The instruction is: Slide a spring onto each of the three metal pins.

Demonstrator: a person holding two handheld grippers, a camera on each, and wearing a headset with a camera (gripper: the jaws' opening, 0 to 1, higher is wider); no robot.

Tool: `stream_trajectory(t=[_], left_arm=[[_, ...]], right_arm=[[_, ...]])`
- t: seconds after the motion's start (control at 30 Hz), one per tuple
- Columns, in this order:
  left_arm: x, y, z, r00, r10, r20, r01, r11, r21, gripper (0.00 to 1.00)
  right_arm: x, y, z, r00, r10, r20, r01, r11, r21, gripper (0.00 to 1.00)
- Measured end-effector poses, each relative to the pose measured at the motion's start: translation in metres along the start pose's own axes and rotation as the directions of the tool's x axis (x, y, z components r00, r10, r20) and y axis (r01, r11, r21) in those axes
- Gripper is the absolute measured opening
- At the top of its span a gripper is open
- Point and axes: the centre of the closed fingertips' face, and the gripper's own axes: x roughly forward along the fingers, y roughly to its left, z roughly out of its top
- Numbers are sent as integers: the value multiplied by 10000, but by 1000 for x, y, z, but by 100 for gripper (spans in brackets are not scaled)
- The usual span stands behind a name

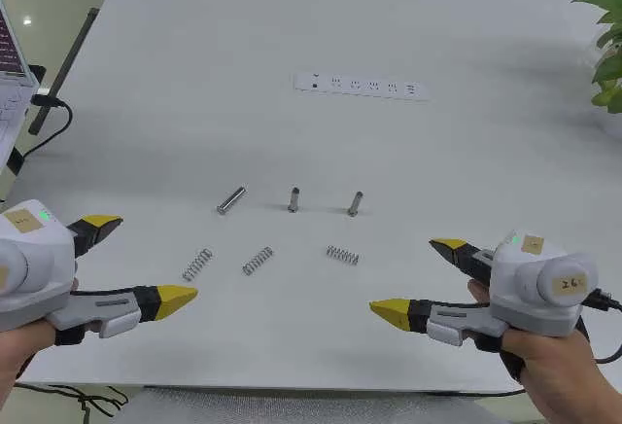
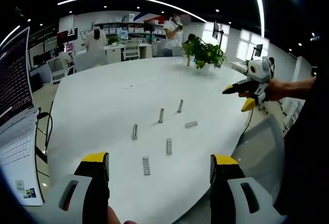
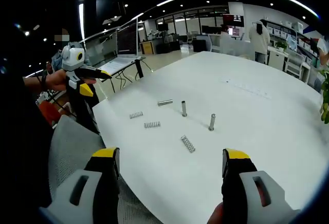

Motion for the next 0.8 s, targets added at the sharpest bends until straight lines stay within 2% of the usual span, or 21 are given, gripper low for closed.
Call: stream_trajectory(t=[0.8], left_arm=[[1,2,-4,9999,7,-156,-7,10000,48,77]], right_arm=[[0,-1,-3,9999,-26,-99,26,10000,-15,81]])
